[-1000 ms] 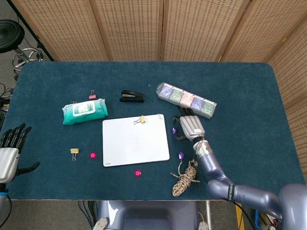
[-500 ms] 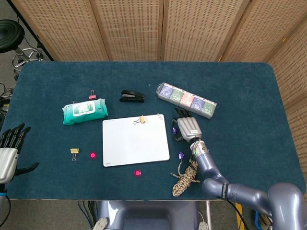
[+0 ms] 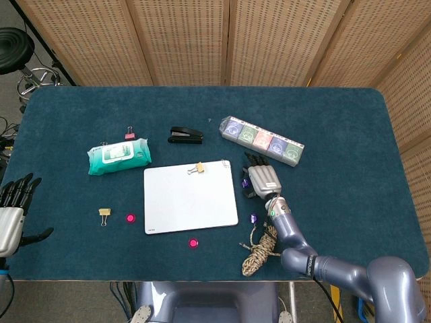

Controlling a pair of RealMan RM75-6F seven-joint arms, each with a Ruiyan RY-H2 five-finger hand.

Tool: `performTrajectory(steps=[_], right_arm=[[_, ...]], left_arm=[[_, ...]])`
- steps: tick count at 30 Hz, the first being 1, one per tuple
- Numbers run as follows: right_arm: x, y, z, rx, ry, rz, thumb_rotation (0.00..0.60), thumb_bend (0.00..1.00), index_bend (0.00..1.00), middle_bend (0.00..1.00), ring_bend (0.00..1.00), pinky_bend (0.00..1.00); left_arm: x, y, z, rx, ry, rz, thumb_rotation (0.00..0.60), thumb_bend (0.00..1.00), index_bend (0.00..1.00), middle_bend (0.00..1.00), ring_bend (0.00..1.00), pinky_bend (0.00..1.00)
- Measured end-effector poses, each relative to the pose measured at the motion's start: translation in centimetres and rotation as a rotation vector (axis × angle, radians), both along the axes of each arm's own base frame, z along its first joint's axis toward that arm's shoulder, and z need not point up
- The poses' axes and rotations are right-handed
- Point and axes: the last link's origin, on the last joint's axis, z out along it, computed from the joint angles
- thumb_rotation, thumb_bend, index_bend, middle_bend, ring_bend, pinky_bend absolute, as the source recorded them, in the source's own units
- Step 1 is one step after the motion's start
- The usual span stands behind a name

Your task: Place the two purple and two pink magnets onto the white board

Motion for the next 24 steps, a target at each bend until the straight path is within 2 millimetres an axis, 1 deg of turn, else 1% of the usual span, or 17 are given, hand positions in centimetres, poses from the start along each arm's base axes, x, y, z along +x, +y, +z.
performTrajectory(steps=[13, 24], right_arm=[[-0.52, -0.64, -0.14, 0.005, 0.001, -0.031, 0.600, 0.33, 0.41, 0.00, 0.00, 0.00], [-0.71, -0.81, -0.52, 0.013, 0.003, -0.050, 0.600, 0.33, 0.45, 0.00, 0.00, 0.00]], left_arm=[[-0.07, 0.04, -0.05, 0.001, 0.003, 0.004, 0.600, 0.00, 0.00, 0.00, 0.00, 0.00], [-0.14, 0.11, 0.00, 0.004, 0.003, 0.008, 0.600, 0.00, 0.00, 0.00, 0.00, 0.00]])
